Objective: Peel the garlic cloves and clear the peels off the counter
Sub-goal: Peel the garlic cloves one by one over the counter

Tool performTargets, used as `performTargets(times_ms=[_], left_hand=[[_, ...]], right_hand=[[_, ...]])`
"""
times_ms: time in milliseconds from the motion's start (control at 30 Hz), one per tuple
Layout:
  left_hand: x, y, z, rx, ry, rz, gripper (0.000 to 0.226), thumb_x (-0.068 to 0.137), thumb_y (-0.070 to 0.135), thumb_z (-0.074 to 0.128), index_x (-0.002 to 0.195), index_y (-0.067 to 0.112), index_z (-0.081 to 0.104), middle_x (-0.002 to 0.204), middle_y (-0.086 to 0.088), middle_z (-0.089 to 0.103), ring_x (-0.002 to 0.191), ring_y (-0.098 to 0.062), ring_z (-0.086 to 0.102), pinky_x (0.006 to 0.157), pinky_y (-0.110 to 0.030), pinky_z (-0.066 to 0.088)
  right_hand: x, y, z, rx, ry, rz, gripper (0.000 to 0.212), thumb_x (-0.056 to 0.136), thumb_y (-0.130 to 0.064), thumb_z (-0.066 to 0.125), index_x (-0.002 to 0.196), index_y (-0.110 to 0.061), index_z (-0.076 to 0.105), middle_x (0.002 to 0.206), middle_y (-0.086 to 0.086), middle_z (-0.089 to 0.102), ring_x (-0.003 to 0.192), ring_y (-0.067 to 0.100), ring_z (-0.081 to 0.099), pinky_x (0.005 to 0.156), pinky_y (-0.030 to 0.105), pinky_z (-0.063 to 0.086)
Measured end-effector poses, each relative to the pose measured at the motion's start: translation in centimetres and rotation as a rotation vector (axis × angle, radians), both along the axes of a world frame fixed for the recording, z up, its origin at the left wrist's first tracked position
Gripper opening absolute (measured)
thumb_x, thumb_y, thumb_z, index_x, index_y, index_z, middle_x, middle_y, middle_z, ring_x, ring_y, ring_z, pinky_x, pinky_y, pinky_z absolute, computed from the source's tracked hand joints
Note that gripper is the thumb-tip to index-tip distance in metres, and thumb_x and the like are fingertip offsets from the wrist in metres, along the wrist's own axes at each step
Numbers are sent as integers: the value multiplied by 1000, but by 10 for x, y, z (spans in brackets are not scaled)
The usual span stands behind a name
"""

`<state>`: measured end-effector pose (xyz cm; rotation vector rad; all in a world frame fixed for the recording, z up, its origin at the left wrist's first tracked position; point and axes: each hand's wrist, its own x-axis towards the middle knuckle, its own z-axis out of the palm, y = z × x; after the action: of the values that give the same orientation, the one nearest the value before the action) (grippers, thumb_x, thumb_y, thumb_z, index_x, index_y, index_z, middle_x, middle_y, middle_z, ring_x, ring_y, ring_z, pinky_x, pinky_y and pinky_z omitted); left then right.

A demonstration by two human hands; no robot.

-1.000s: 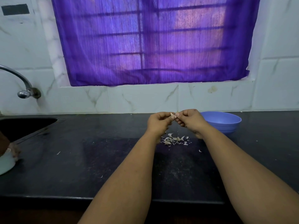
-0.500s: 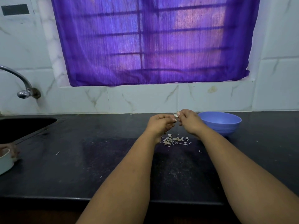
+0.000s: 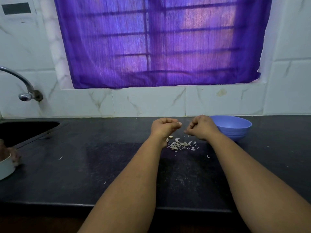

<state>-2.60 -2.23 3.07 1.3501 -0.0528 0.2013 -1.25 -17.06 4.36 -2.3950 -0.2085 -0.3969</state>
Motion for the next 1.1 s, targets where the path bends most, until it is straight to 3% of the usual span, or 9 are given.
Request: performTargets(times_ms=[133, 267, 367, 467, 533, 733, 833, 967, 1100], left_hand=[[0, -1, 1, 0, -16, -1, 18, 75, -8, 74, 70, 6, 63, 62, -2, 68, 73, -18, 67, 89, -35, 53], [1, -2, 0, 5, -29, -24, 17, 80, -12, 66, 73, 4, 64, 75, -10, 67, 81, -24, 66, 89, -32, 55], [2, -1, -2, 70, -48, -15, 18, 80, -10, 68, 76, 7, 66, 79, -10, 68, 87, -26, 65, 96, -42, 50], [2, -2, -2, 80, -64, -25, 18, 84, -11, 63, 79, 6, 64, 81, -11, 66, 84, -22, 66, 94, -38, 52], [2, -2, -3, 90, -76, -27, 18, 85, -12, 61, 81, 5, 62, 81, -11, 65, 81, -19, 66, 90, -34, 54], [4, 0, -4, 135, -128, -15, 20, 79, -11, 68, 80, 7, 62, 78, -8, 67, 76, -16, 65, 75, -25, 54], [7, 0, -6, 141, -118, 0, 16, 78, -6, 72, 86, 5, 64, 81, -8, 68, 81, -21, 66, 81, -35, 53], [6, -5, -6, 90, -100, -92, 17, 89, -1, 62, 103, -10, 64, 87, -12, 67, 73, -13, 68, 75, -20, 58], [6, -5, -5, 101, -114, -94, 10, 93, 5, 59, 92, -3, 66, 81, -9, 68, 61, -6, 67, 67, -15, 56]], right_hand=[[-2, 2, 2, 27, 15, 10, 13, 77, -5, 76, 73, -16, 70, 75, 5, 71, 74, 16, 67, 69, 23, 52], [1, 2, -1, 188, 37, 32, 8, 83, 2, 69, 84, -5, 72, 78, 8, 72, 79, 20, 72, 83, 34, 58], [0, 3, 2, 403, -29, 20, 8, 82, -12, 74, 75, -12, 70, 68, 7, 71, 67, 16, 72, 78, 33, 60], [-2, 3, 7, 434, -100, -59, 18, 82, -32, 74, 71, -19, 69, 62, -1, 68, 61, 13, 63, 68, 28, 55], [-2, 3, 6, 450, -69, -48, 19, 82, -35, 74, 72, -20, 69, 65, -2, 67, 62, 12, 60, 68, 27, 53], [-2, 9, 1, 629, 123, 173, 15, 81, -14, 76, 91, -3, 71, 71, 5, 66, 57, 6, 57, 53, 13, 47], [-2, 8, 0, 724, 127, 239, 6, 80, -3, 74, 84, -4, 70, 75, 7, 68, 70, 12, 62, 63, 15, 53], [-2, 7, 1, 820, 100, 294, 11, 80, 5, 71, 86, -4, 68, 83, 8, 69, 82, 15, 66, 69, 15, 55], [-1, 7, 1, 792, 56, 264, 15, 78, 1, 74, 92, 0, 70, 87, 9, 71, 85, 15, 68, 76, 17, 56]])
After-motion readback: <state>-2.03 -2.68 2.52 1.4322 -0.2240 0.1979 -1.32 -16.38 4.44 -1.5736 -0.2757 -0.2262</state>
